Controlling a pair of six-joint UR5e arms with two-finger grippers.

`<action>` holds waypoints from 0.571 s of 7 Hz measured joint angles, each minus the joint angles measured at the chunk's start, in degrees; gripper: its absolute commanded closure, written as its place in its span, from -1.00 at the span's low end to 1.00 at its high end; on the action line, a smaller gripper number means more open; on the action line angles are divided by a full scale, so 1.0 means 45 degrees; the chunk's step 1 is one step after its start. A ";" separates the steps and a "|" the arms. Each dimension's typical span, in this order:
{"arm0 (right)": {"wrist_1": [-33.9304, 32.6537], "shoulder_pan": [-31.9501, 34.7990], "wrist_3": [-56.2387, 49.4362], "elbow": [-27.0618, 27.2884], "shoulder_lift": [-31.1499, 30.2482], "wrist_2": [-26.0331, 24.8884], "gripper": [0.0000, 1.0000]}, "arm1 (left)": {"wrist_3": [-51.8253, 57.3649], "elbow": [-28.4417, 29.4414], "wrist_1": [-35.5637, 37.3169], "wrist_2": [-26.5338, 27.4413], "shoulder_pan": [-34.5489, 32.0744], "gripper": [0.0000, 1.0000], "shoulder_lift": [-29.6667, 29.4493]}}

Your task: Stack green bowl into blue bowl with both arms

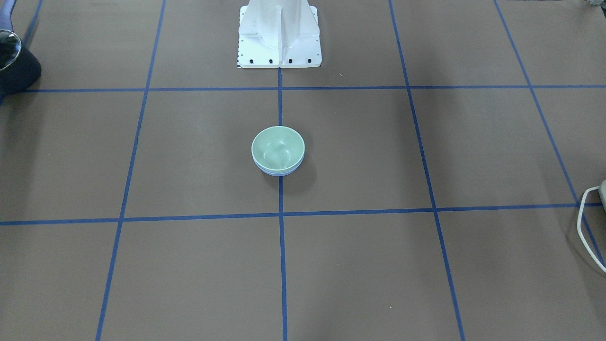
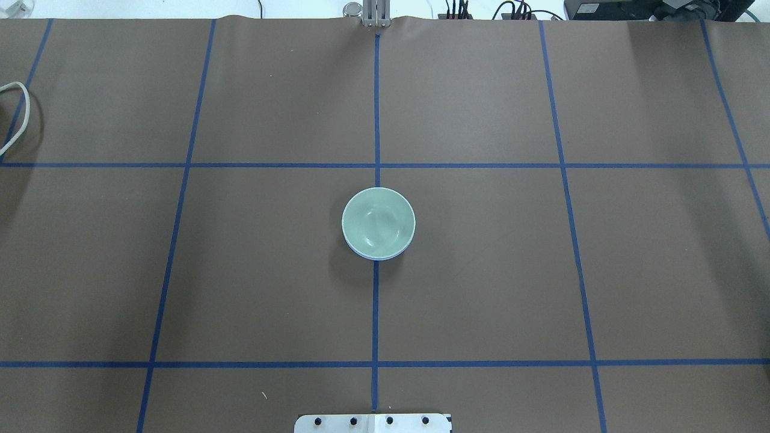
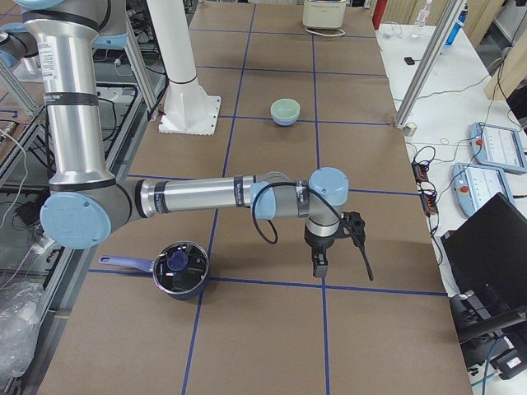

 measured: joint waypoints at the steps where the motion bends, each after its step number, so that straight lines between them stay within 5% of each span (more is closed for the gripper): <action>1: 0.0410 0.0138 0.0042 0.0306 -0.0809 -0.0008 -1.00 | -0.0001 -0.0023 -0.0002 -0.0040 -0.0064 -0.97 0.0029; 4: 0.1232 0.0281 0.0175 0.0885 -0.1897 0.0406 -1.00 | -0.0031 -0.0029 0.0012 0.0040 -0.0096 -0.97 0.0059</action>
